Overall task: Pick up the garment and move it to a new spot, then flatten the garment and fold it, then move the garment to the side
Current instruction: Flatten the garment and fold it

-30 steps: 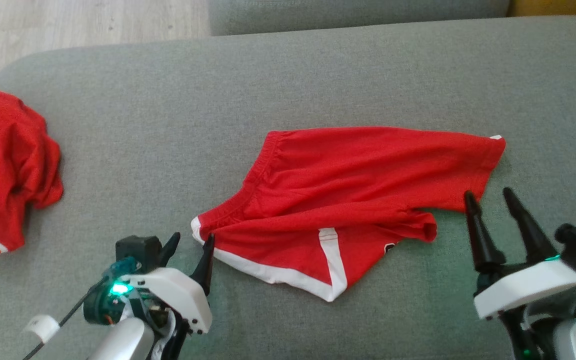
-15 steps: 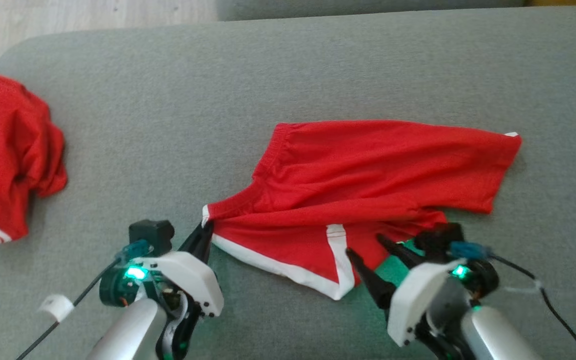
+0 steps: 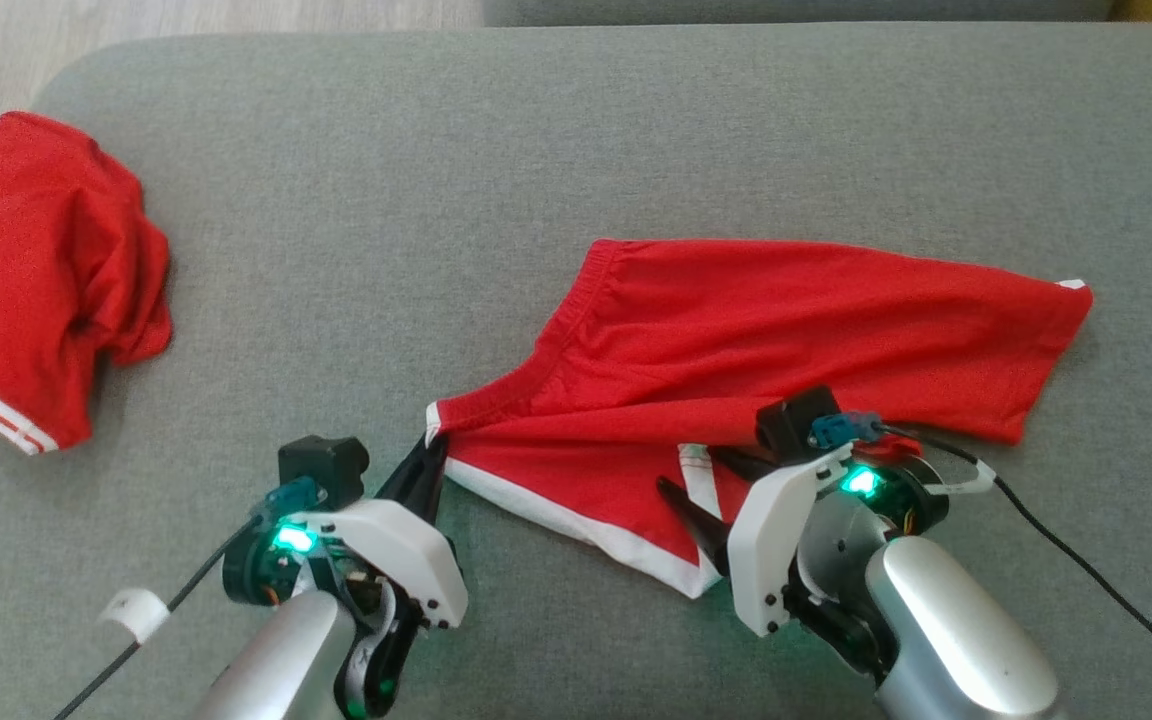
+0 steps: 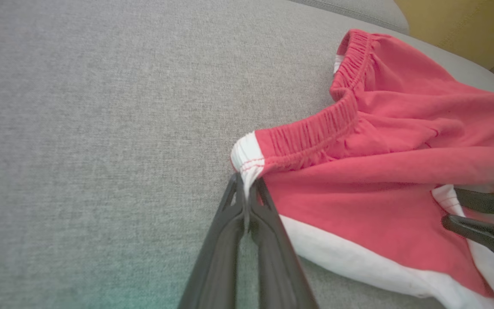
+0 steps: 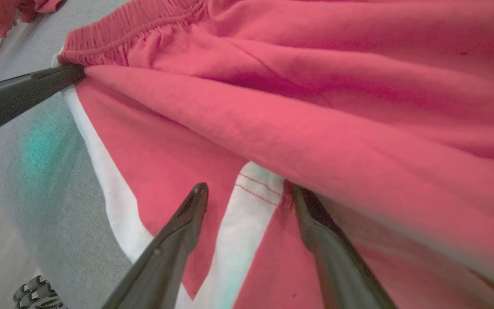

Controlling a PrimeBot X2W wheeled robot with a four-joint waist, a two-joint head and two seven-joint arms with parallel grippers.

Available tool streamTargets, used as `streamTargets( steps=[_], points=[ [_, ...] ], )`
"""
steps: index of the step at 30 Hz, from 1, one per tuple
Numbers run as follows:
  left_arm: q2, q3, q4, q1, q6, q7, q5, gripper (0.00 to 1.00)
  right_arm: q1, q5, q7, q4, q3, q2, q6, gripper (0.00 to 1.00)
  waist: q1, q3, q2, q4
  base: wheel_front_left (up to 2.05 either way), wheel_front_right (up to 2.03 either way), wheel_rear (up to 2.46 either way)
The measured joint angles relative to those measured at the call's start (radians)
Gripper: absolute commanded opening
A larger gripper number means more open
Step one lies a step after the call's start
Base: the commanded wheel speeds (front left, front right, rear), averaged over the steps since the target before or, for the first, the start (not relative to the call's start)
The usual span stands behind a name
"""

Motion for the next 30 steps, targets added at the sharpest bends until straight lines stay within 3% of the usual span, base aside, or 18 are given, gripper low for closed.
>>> streamTargets(
  steps=[1,2,4,5,12,20,30],
  points=[
    [-0.002,-0.001,0.001,0.000,0.000,-0.003,0.000,0.00,-0.003,-0.004,0.003,0.005,-0.003,0.003,0.000,1.00,0.0000,0.000,0.0000,0.002,0.00,0.00,0.00],
    [-0.003,-0.002,0.002,0.000,0.000,-0.008,0.000,0.00,-0.003,-0.008,0.003,0.008,-0.007,0.006,0.000,0.87,0.0000,0.001,0.0000,0.003,0.00,0.00,0.00],
    [-0.005,-0.003,0.005,-0.002,0.000,-0.016,0.000,0.00,-0.003,-0.016,0.002,0.013,-0.022,0.011,0.000,0.04,0.0000,0.002,0.0000,0.006,0.00,0.00,0.00],
    [-0.005,-0.003,0.005,-0.003,0.000,-0.019,0.000,0.00,-0.002,-0.023,0.001,0.016,-0.034,0.014,0.000,0.00,0.0000,0.003,0.0000,0.006,0.00,0.00,0.00],
    [-0.005,-0.001,0.009,-0.003,0.007,-0.057,0.001,0.00,0.061,-0.022,-0.012,-0.024,-0.135,0.023,0.000,0.00,0.0000,-0.004,0.0000,0.006,0.00,0.00,0.00],
    [0.014,0.012,-0.068,0.027,0.039,-0.123,0.018,0.00,0.216,0.025,-0.069,-0.212,-0.246,0.023,0.000,0.00,0.0001,-0.024,0.0000,-0.008,0.00,0.00,0.00],
    [0.091,0.011,-0.487,0.040,0.103,-0.156,0.132,0.00,0.223,0.029,-0.176,-0.595,-0.412,-0.017,0.000,0.00,0.0000,-0.079,0.0000,-0.031,0.00,0.00,0.00]
  ],
)
